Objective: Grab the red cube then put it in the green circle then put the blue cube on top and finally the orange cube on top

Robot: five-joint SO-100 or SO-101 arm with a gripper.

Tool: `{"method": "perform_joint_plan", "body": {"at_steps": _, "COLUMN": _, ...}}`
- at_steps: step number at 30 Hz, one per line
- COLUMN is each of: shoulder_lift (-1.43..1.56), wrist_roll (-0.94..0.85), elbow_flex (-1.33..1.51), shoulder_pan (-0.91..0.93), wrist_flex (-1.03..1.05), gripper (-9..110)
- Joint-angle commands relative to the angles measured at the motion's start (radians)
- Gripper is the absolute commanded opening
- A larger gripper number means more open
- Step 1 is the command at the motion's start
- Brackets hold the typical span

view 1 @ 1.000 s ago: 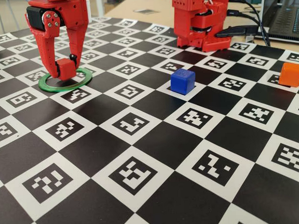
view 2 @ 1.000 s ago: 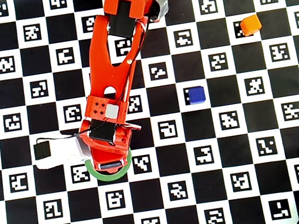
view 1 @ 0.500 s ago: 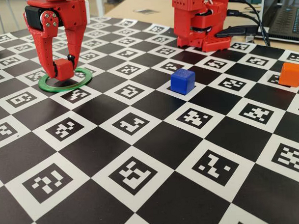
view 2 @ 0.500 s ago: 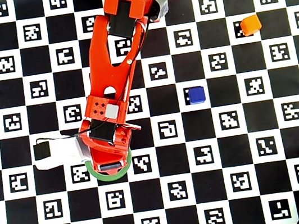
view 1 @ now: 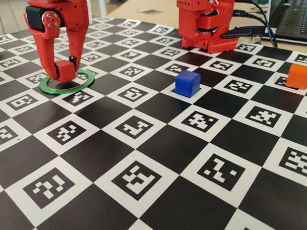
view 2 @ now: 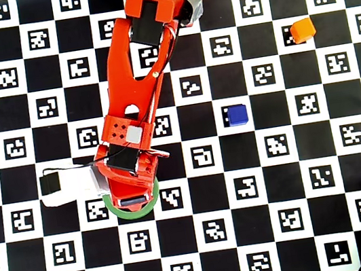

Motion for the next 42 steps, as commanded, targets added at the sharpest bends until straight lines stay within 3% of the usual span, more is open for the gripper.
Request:
{"method": "perform_joint_plan", "body": {"at_steps": 1, "shoulder_lift": 0.043, "wrist_roll": -0.009, "elbow_flex": -0.014, "shoulder_pan": 0.011, "wrist_flex": -0.017, "gripper": 7}}
{"method": "perform_joint_plan", "body": {"at_steps": 33, "shoulder_lift": 0.017, "wrist_roll": -0.026, "elbow_flex": 0.026, "shoulder_pan": 0.025, "wrist_flex": -0.041, "gripper": 8}}
{"method": "perform_joint_plan", "body": {"at_steps": 42, "shoulder_lift": 0.026, "wrist_roll": -0.009, "elbow_flex": 0.028, "shoulder_pan": 0.035, "wrist_flex": -0.048, "gripper": 23}}
